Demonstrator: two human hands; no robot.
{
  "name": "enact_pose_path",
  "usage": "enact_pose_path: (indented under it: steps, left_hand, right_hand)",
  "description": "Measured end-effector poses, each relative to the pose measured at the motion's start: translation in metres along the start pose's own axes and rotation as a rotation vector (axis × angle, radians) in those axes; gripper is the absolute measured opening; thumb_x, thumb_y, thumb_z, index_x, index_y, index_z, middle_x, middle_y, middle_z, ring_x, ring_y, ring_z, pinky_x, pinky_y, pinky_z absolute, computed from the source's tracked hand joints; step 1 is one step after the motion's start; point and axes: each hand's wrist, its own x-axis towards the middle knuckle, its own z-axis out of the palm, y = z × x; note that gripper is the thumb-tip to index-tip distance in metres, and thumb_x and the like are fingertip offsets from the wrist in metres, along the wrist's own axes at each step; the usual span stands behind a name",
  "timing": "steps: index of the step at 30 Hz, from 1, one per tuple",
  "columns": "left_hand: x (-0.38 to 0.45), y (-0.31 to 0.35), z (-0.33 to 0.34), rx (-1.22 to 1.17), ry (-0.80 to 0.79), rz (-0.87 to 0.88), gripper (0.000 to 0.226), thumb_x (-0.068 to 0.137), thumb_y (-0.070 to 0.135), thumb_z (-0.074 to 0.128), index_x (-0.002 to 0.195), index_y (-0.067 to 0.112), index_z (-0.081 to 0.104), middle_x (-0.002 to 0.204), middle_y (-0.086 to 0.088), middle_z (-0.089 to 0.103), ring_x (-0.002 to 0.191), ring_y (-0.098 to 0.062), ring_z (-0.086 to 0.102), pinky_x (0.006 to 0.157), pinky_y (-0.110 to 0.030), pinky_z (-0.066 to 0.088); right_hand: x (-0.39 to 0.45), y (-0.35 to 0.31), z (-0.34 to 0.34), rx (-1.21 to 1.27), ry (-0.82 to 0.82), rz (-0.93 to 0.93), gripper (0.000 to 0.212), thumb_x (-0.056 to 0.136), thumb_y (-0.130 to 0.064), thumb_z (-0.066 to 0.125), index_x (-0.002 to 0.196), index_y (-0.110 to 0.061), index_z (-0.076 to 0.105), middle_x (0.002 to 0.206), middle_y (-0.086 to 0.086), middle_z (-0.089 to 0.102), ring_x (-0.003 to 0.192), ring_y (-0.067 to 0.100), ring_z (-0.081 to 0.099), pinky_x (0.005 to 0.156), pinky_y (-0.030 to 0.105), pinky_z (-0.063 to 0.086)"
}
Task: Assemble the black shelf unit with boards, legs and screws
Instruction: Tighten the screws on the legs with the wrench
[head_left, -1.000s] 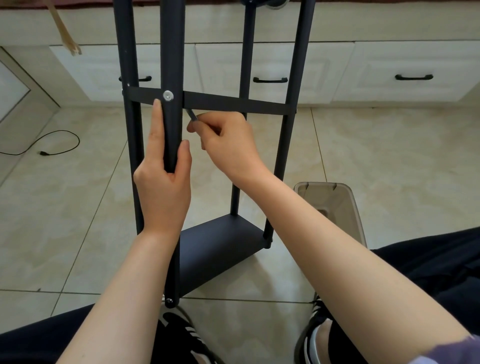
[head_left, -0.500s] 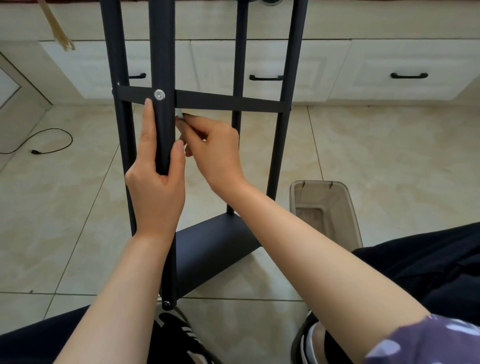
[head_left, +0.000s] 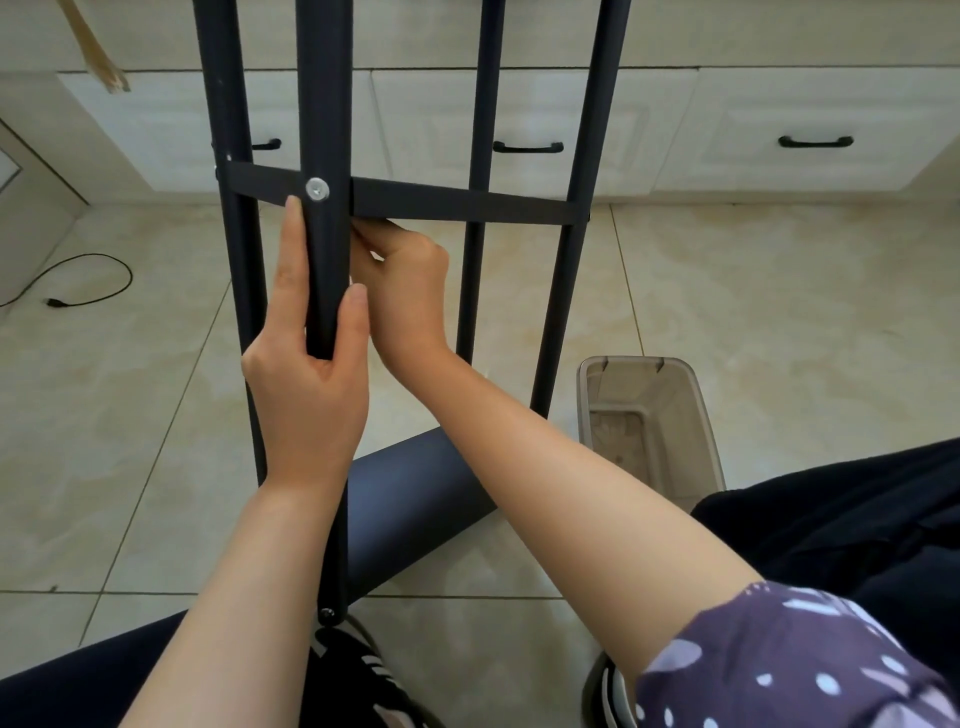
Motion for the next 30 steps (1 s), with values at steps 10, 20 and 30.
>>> enact_pose_path:
  steps: [10, 20, 30]
  left_hand:
    - [0.001, -0.004, 0.002, 0.028, 0.028, 0.010, 0.056, 0.104, 0.030, 0.052, 0.157, 0.028, 0.034, 0.102, 0.042, 0.057, 0.057, -0.019, 0.051, 0.055, -0.030, 0.049]
    - [-0.003, -0.004, -0.003, -0.002, 0.052, -0.061, 0.057, 0.102, 0.035, 0.052, 0.155, 0.041, 0.032, 0.095, 0.016, 0.064, 0.053, -0.037, 0.048, 0.048, -0.047, 0.046]
    - [-0.002, -0.003, -0.004, 0.000, 0.058, -0.070, 0.056, 0.102, 0.037, 0.051, 0.154, 0.043, 0.031, 0.102, 0.027, 0.065, 0.052, -0.037, 0.047, 0.048, -0.049, 0.047]
  right_hand:
    - [-0.006, -0.015, -0.039, -0.258, -0.276, -0.032, 0.021, 0.096, -0.008, 0.056, 0.082, -0.007, 0.072, 0.063, -0.010, 0.060, 0.059, 0.005, 0.053, 0.058, 0.011, 0.038]
    - [0.000, -0.048, -0.058, -0.329, -0.427, 0.069, 0.020, 0.094, -0.011, 0.057, 0.081, -0.011, 0.072, 0.053, -0.014, 0.046, 0.050, 0.003, 0.042, 0.045, 0.008, 0.032]
    - [0.002, -0.051, -0.044, -0.322, -0.397, 0.058, 0.023, 0.093, -0.007, 0.057, 0.075, -0.009, 0.070, 0.051, -0.007, 0.050, 0.049, 0.006, 0.043, 0.044, 0.009, 0.033]
